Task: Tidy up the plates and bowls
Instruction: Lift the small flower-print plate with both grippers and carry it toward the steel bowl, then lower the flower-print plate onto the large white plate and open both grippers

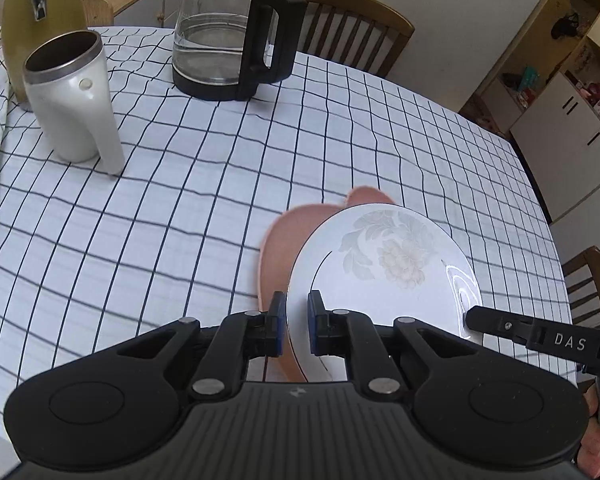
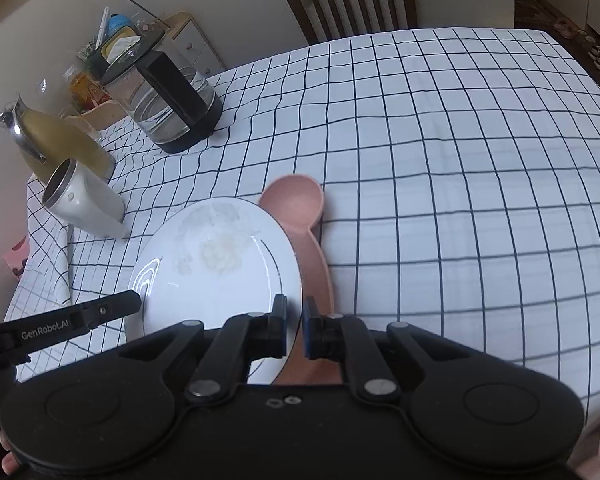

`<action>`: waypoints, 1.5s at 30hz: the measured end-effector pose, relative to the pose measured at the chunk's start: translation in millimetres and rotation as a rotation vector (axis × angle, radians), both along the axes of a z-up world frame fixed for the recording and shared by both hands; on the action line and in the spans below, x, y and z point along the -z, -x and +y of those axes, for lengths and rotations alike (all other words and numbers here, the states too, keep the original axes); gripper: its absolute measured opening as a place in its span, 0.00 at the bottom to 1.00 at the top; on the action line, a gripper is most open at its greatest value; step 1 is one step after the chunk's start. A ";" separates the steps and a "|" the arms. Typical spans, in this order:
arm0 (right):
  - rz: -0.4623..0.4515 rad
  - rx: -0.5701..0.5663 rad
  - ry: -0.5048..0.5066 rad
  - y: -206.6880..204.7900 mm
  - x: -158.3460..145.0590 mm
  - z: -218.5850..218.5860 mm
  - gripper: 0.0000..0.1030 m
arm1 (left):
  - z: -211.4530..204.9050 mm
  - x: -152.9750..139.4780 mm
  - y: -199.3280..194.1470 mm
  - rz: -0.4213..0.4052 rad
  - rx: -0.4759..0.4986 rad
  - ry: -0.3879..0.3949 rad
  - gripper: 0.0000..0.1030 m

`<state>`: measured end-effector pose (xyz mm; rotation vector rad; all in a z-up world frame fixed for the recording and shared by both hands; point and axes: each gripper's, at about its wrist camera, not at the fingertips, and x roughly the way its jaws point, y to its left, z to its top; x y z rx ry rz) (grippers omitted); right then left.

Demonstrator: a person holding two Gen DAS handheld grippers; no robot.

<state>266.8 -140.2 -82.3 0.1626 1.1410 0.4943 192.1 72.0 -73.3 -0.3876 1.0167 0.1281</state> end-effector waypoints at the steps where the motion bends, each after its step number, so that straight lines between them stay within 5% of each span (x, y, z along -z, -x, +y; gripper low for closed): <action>1: -0.001 0.001 -0.002 5.4 -1.0 -2.4 0.08 | -2.1 0.1 5.5 0.001 0.003 0.001 0.10; 25: 0.077 0.005 0.009 123.2 21.2 -52.8 0.08 | -46.1 26.0 125.3 0.095 0.070 0.039 0.10; 45: 0.124 -0.006 0.045 159.3 58.4 -56.6 0.07 | -49.2 63.8 145.1 0.185 0.101 0.041 0.10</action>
